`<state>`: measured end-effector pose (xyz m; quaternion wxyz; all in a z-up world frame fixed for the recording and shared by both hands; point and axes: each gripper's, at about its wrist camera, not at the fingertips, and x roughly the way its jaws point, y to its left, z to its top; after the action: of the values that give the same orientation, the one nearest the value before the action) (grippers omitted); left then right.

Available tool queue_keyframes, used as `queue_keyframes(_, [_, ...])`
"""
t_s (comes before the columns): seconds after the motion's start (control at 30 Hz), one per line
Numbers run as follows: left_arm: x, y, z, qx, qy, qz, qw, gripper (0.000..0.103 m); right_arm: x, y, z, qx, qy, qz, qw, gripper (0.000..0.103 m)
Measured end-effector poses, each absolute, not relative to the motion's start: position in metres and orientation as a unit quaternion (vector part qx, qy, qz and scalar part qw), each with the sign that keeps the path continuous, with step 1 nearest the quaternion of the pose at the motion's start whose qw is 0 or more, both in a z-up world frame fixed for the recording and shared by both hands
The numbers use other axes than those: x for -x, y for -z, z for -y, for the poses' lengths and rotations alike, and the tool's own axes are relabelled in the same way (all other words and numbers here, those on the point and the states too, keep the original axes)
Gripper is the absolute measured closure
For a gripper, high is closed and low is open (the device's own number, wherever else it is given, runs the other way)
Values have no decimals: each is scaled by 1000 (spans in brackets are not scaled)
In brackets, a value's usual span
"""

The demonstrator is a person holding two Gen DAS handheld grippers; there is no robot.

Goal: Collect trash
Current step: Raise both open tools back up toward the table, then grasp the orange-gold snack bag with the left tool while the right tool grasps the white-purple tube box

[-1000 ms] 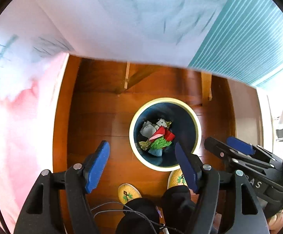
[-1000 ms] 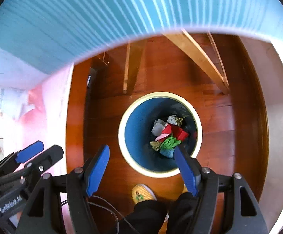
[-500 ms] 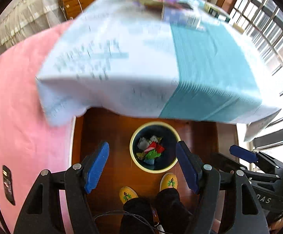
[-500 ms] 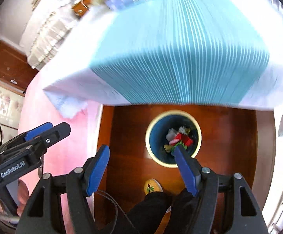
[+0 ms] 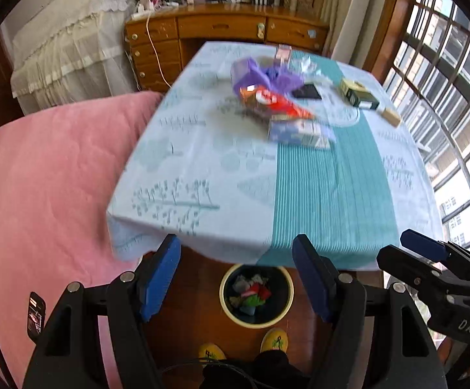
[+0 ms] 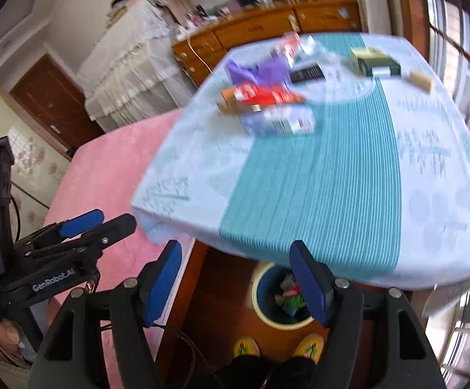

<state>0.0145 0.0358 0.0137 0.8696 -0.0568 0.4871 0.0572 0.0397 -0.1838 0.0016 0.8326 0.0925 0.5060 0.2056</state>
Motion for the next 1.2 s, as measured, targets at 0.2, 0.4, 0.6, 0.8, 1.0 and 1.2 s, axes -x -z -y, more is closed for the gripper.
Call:
queue_keyframes(0.2, [-27,-47,-24,60,-64,-465,881,33,-56,-26,191,-81,-234,-482,840,33])
queue_keyframes(0.4, [-38,-62,-2,47,-72,-458,885,33,-79,-37,204,-47,-252,-465,847,33])
queue_keyframes(0.6, [-48,-60,6,36,-72,-475,876,33,-101,-33,208,-3,-268,-464,844,34])
queue_keyframes(0.8, [-61,-52,-3,48,-76,-483,871,33,-115,-25,201,41,-280,-456,844,34])
queue_keyframes(1.0, [-91,-39,-18,61,-61,-502,860,33,-139,-14,192,65,-288,-454,841,34])
queue_keyframes(1.2, [-130,-20,-32,69,-32,-520,851,33,-172,4,178,91,-303,-459,830,34])
